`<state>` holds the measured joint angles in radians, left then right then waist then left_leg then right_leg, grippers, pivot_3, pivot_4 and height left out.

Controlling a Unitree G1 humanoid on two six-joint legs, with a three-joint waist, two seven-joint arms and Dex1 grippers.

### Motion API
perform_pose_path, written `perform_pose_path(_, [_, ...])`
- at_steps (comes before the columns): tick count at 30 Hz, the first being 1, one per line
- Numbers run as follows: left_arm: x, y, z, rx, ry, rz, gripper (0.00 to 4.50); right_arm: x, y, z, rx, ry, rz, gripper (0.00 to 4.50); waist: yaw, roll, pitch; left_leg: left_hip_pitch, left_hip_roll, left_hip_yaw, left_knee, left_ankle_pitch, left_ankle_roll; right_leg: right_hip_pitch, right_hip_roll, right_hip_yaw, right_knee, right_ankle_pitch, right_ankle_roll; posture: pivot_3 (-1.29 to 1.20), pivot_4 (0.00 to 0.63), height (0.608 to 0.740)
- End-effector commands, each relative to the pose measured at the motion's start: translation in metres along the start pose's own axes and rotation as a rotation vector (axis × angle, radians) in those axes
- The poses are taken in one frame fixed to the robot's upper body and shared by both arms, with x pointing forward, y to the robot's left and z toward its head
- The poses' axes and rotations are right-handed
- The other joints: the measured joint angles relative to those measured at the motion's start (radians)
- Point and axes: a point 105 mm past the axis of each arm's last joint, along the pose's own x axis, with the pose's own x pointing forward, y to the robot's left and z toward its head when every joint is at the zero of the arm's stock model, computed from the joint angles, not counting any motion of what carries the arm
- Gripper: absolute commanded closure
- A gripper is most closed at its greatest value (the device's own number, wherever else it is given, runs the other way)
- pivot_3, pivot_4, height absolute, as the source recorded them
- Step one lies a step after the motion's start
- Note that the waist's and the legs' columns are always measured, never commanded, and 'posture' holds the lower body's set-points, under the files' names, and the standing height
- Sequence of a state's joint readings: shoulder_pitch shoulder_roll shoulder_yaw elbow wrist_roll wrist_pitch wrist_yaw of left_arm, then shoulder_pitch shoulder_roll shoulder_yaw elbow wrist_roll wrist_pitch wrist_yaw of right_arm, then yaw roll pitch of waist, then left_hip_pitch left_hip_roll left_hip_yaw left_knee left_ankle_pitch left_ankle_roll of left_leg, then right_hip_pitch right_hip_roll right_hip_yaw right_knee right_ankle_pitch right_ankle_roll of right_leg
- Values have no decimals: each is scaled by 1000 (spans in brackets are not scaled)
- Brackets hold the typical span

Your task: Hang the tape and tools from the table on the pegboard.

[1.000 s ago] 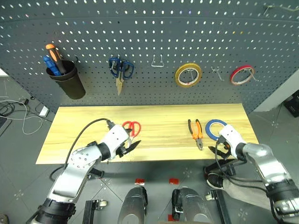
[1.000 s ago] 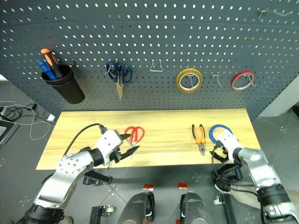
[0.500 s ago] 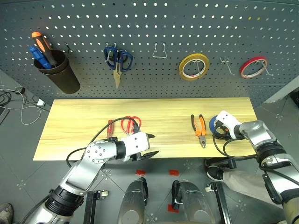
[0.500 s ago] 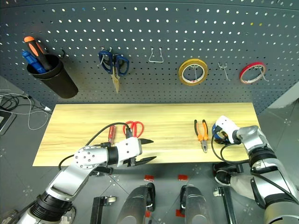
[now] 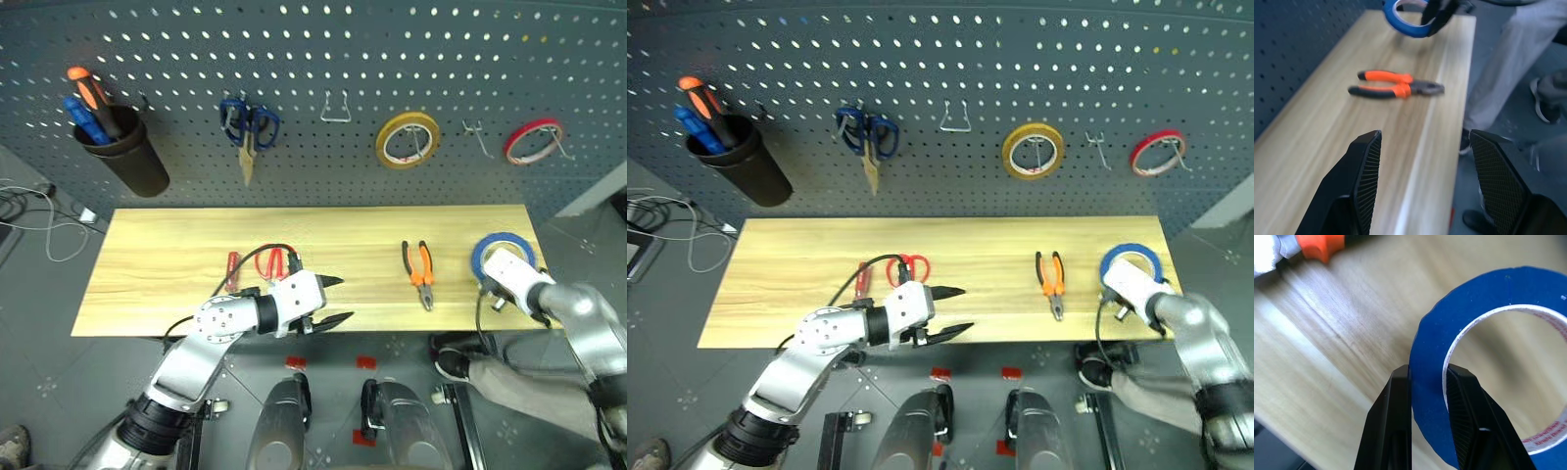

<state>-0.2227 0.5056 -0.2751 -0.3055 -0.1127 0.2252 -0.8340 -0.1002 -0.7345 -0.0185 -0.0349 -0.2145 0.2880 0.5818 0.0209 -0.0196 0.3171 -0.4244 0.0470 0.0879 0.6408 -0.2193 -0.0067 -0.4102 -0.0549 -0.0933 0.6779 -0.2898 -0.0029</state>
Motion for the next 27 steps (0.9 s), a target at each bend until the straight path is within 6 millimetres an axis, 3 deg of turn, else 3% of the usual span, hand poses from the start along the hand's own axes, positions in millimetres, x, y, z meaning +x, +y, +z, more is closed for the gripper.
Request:
perform_pose_path(1, [2, 18, 22, -12, -102, 87, 1492, -30, -17, 58, -144, -205, -287, 3816, -5, 0, 0, 0, 0, 0, 0, 0, 0, 0, 0, 0, 0, 0, 0, -42, 317, 740])
perform_pose_path(3, [5, 32, 40, -64, -181, 142, 1492, -43, -11, 94, -282, -345, -391, 3816, -10, 0, 0, 0, 0, 1, 1, 0, 0, -1, 0, 1, 1, 0, 1, -50, 315, 740])
perform_pose_path(6, [8, 42, 54, -104, -237, 166, 1492, -46, -14, 115, -320, -430, -452, 3816, -14, 0, 0, 0, -1, 1, 3, 0, 0, -1, 0, 2, 1, 1, 3, -51, 311, 740])
perform_pose_path(10, [11, 45, 62, -93, -248, 161, 1492, -38, -40, 125, -296, -478, -507, 3816, -19, -1, 0, -1, -1, 1, 4, 0, 0, 0, 0, 2, 1, 2, 4, -48, 307, 740])
perform_pose_path(12, [12, 44, 61, -87, -243, 158, 1492, -25, -57, 126, -232, -489, -498, 3816, -21, -1, 0, -1, -1, 1, 4, 1, 0, 0, 0, 2, 1, 2, 4, -41, 304, 740])
perform_pose_path(18, [14, 40, 59, -86, -234, 157, 1492, 4, -74, 138, -173, -569, -407, 3816, -23, -1, 0, 0, -1, 1, 3, 1, 0, 0, 0, 1, 1, 3, -1, -34, 303, 740])
perform_pose_path(22, [11, 42, 50, -86, -201, 175, 1492, 12, -70, 137, -43, -586, -353, 2563, -23, -1, 0, -1, -1, 1, 2, 1, 0, 0, 0, 1, -1, 3, -2, -34, 303, 740])
perform_pose_path(27, [-8, 34, 16, 35, -47, 131, 1492, 18, -23, 109, 248, -438, -215, 788, -22, -1, 0, -1, -1, 0, 1, 0, 0, 0, 0, 0, 0, 3, -3, -24, 308, 740])
